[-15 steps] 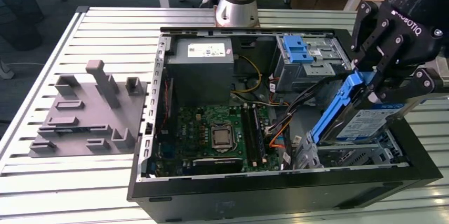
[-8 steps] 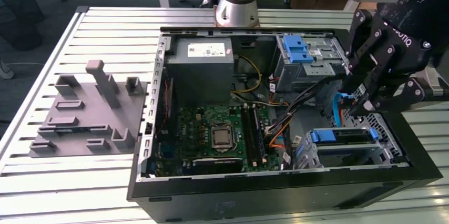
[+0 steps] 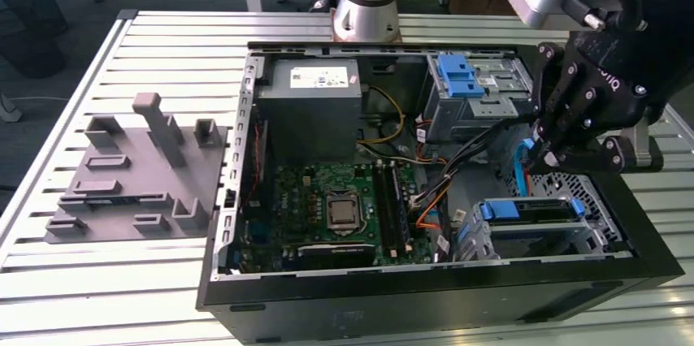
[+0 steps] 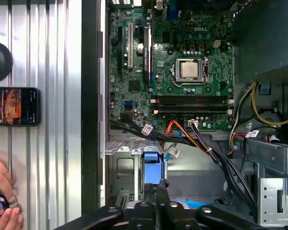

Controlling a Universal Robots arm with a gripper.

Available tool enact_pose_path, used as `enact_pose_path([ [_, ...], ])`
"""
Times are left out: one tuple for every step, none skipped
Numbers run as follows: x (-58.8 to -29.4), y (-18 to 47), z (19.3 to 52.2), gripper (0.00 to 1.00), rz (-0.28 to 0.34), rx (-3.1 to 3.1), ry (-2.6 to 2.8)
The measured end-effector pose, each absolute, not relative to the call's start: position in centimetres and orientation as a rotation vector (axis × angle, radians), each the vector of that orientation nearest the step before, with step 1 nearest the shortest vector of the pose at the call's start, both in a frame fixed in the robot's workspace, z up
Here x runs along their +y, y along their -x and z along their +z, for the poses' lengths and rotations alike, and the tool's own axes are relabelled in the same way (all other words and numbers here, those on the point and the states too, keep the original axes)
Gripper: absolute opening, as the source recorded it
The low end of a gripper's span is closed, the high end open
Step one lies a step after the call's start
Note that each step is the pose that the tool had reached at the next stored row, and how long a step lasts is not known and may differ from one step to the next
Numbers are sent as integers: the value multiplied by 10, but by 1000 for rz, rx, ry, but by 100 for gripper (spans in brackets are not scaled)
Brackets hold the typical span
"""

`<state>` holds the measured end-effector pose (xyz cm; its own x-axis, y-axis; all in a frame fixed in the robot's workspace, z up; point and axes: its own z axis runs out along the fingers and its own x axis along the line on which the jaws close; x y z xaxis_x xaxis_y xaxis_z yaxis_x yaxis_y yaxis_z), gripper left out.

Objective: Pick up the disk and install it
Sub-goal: 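Insert the disk into the insertion slot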

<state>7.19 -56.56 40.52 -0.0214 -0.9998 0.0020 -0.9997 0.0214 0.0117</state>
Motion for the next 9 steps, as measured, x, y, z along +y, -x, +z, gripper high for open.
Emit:
enact_pose_path([
  [-566,-72,403,13,-11,-2238,-2191],
  [-566,-72,402,13,-11,-2238,-2191],
  [-566,-72,400,11,-11,-2238,-2191],
  [-566,-72,398,11,-11,-2238,-2191],
  [-566,-72,396,11,-11,-2238,-2191],
  [-566,-72,394,11,-11,-2238,-2191],
  [-566,-72,393,11,-11,-2238,-2191],
  [-566,-72,392,11,-11,-2238,-2191],
  [-566,-72,391,11,-11,-2238,-2191],
])
